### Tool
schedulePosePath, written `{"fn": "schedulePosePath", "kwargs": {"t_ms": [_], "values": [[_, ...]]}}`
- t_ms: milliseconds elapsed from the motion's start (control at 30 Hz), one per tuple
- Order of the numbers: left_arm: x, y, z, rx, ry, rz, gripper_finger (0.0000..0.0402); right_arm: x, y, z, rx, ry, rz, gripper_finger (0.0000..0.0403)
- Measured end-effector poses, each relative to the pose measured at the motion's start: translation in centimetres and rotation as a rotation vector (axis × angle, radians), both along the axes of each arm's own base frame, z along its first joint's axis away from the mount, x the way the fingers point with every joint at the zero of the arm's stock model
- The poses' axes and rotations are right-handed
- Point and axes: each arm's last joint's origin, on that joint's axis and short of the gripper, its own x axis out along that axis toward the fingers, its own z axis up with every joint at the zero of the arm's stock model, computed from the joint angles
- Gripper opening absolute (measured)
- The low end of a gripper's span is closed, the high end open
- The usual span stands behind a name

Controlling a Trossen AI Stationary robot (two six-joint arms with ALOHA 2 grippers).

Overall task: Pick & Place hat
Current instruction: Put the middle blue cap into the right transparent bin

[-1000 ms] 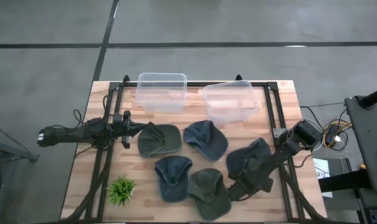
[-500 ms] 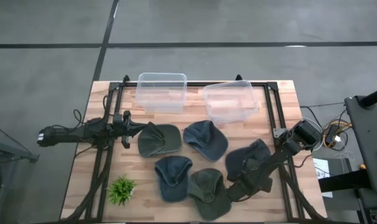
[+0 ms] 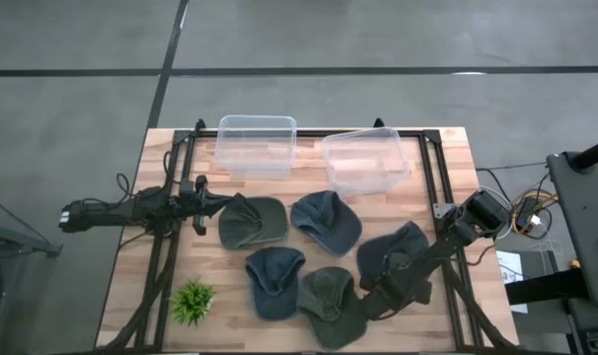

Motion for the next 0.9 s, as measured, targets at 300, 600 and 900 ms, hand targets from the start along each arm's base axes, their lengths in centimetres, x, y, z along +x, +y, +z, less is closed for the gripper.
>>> {"fn": "schedulePosePath", "kwargs": {"t_ms": [300, 600, 900], "values": [[0.00, 0.00, 0.00, 0.000, 0.000, 0.000, 0.0000, 0.02, 0.01, -0.03, 0.016, 0.001, 0.068, 0.0126], [0.00, 0.00, 0.00, 0.000, 0.000, 0.000, 0.0000, 0.24, 0.20, -0.10, 0.039, -0.023, 0.083, 0.0134], [0.00, 0.00, 0.00, 0.000, 0.000, 0.000, 0.0000, 0.35, 0.31, -0.06, 0.056, -0.035, 0.128, 0.0124]]}}
